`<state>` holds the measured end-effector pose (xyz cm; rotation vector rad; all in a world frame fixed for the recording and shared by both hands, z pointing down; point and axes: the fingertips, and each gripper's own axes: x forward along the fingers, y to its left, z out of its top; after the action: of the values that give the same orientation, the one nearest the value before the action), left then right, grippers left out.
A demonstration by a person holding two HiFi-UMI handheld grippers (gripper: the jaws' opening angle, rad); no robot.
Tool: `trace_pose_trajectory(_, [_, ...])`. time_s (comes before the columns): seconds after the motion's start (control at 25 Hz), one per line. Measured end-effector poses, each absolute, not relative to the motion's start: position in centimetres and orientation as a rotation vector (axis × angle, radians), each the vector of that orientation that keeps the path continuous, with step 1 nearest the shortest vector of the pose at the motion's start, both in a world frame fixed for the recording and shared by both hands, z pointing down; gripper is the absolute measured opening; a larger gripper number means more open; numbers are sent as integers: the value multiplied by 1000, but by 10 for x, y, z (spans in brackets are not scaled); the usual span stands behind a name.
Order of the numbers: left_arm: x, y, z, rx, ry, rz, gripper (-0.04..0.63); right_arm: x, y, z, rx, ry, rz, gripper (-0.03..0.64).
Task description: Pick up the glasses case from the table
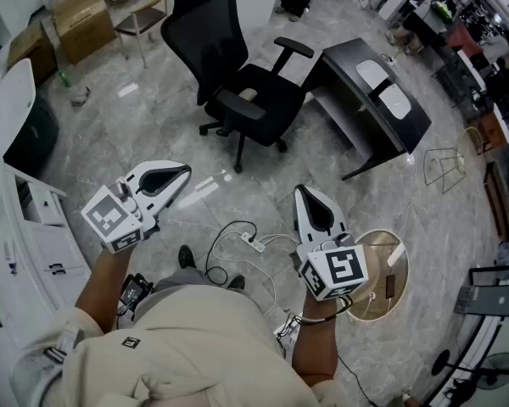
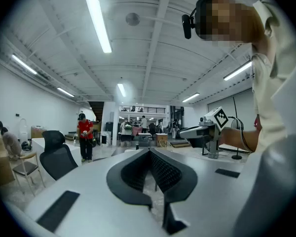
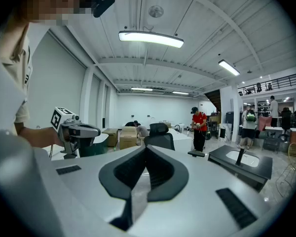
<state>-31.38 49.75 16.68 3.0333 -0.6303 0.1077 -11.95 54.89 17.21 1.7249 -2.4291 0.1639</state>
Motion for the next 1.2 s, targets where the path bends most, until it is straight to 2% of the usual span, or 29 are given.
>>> trace_pose_trajectory(0.64, [-382,436,181,3012,-526,52,14,-182,494,170,1833,-2345,212,23])
trace_pose_trajectory(1.2, [-350,415,190,2964,-588,43,14,-146,457,172,1771,-2387,225,25])
